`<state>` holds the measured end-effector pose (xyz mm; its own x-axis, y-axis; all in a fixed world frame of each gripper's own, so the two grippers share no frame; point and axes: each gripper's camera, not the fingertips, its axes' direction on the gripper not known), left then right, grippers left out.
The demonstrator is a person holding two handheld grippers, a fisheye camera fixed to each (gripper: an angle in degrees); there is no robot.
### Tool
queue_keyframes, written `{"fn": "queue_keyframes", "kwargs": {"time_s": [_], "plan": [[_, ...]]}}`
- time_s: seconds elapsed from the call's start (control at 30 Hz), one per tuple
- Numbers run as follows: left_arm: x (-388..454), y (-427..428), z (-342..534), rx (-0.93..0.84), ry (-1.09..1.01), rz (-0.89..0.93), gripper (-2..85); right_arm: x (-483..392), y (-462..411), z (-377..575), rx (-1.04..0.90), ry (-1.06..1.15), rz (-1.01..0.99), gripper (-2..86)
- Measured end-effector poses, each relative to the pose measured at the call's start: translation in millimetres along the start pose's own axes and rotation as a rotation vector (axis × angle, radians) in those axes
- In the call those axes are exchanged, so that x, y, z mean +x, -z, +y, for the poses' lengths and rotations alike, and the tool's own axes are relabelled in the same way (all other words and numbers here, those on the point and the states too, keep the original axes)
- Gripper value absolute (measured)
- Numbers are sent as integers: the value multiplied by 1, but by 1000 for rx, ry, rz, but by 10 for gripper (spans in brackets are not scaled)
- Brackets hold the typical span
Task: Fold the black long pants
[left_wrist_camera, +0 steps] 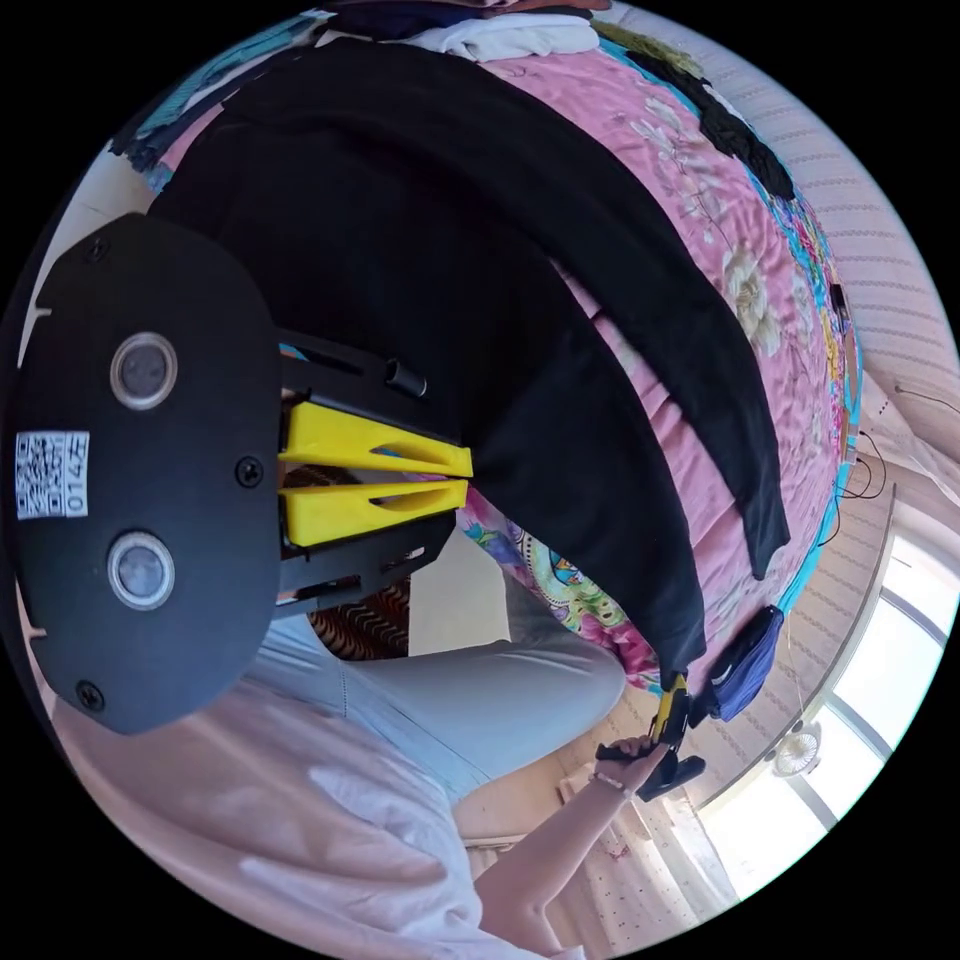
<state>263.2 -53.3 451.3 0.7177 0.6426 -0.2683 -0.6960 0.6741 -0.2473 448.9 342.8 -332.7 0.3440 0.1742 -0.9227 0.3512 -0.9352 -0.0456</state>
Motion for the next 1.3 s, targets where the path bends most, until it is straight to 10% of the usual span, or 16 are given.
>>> {"fn": "queue_keyframes", "kwargs": {"time_s": [0.3, 0.93, 1.3], "plan": [[2, 6, 10, -17, -102, 50, -10, -22, 25, -23, 88, 123, 118, 63], [-4, -1, 32, -51, -52, 137, -10, 3, -40, -20, -359, 100, 122, 59], [22, 38, 43, 87, -219, 11, -10, -29, 17, -47, -77, 212, -44, 16]]}}
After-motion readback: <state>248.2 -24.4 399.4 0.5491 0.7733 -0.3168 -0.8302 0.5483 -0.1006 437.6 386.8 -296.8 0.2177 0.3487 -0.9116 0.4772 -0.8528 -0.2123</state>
